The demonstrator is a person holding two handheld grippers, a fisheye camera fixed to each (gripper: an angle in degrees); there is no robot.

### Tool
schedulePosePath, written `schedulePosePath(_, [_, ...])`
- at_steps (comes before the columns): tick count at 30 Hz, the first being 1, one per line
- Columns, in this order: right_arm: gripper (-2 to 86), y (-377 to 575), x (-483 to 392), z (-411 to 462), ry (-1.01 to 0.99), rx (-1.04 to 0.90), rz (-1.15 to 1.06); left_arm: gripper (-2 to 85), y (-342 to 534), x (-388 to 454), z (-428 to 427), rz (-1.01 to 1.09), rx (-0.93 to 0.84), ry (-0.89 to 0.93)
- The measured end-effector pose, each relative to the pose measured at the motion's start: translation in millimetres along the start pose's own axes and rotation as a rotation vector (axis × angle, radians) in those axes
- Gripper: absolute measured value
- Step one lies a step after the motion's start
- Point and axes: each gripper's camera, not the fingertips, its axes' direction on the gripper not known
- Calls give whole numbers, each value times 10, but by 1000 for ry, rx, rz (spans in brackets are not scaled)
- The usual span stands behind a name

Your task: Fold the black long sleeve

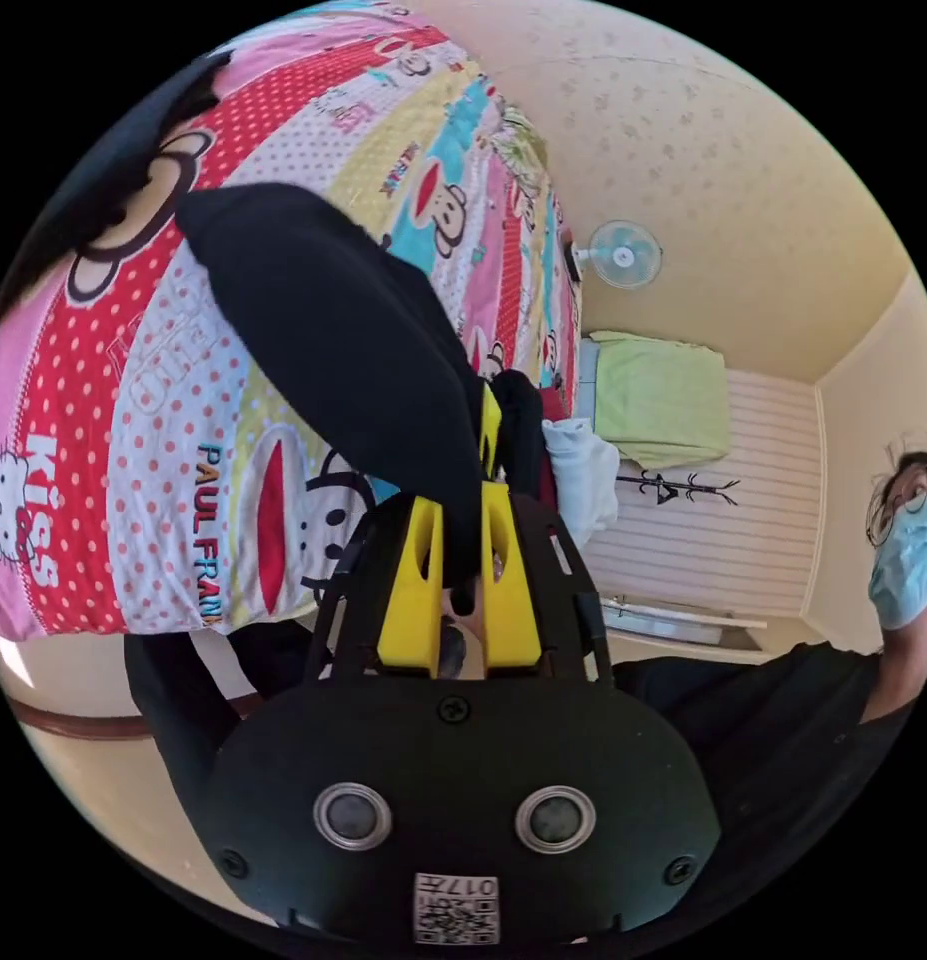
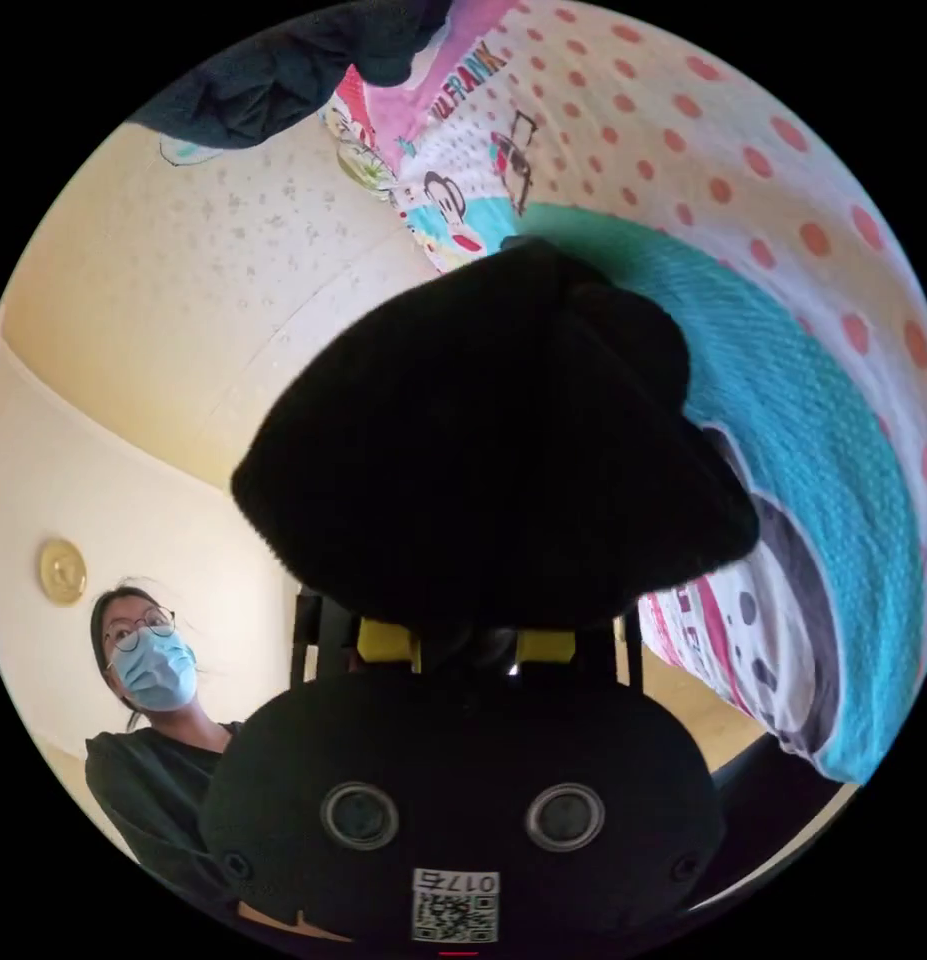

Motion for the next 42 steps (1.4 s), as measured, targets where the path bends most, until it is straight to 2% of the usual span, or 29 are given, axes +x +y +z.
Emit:
schedulePosePath(5, [106, 106, -1310, 258, -73, -126, -231, 66, 65, 1061, -286, 260, 31, 80])
schedulePosePath(9, [98, 259, -2277, -64, -47, -147, -414, 114, 272, 1756, -124, 383, -99, 153])
schedulePosePath(12, [100, 312, -2597, -593, 37, -101, -499, 131, 447, 1944, -6, 368, -197, 154])
schedulePosePath(16, [108, 281, -2376, -1499, 236, 65, -484, 121, 614, 1985, -128, 297, -229, 160])
schedulePosePath(18, [120, 164, -1804, -2095, 531, 223, -264, 113, 668, 1969, -294, 241, -216, 106])
schedulePosePath(20, [132, 99, -1361, -2354, 686, 287, -93, 109, 679, 1971, -446, 202, -194, 83])
schedulePosePath(22, [139, 65, -1162, -2269, 640, 237, -119, 104, 670, 2004, -599, 174, -177, 67])
schedulePosePath(25, [138, 179, -1172, -1916, 711, 266, -166, 100, 643, 2127, -850, 166, -147, 13])
schedulePosePath(30, [122, 572, -929, -1654, 671, 487, -86, 99, 538, 2311, -1240, 160, -107, -36])
schedulePosePath(34, [102, 864, -677, -1422, 689, 545, -32, 95, 452, 2310, -1654, 134, -53, -139])
schedulePosePath(37, [65, 1168, -615, -1089, 781, 614, -7, 92, 392, 2124, -2174, 66, 27, -221])
schedulePosePath(40, [25, 1472, -731, -545, 990, 712, -45, 91, 363, 1742, -2765, -79, 98, -296])
schedulePosePath(42, [12, 1550, -855, 102, 1113, 727, -167, 93, 358, 1370, -3245, -182, 166, -327])
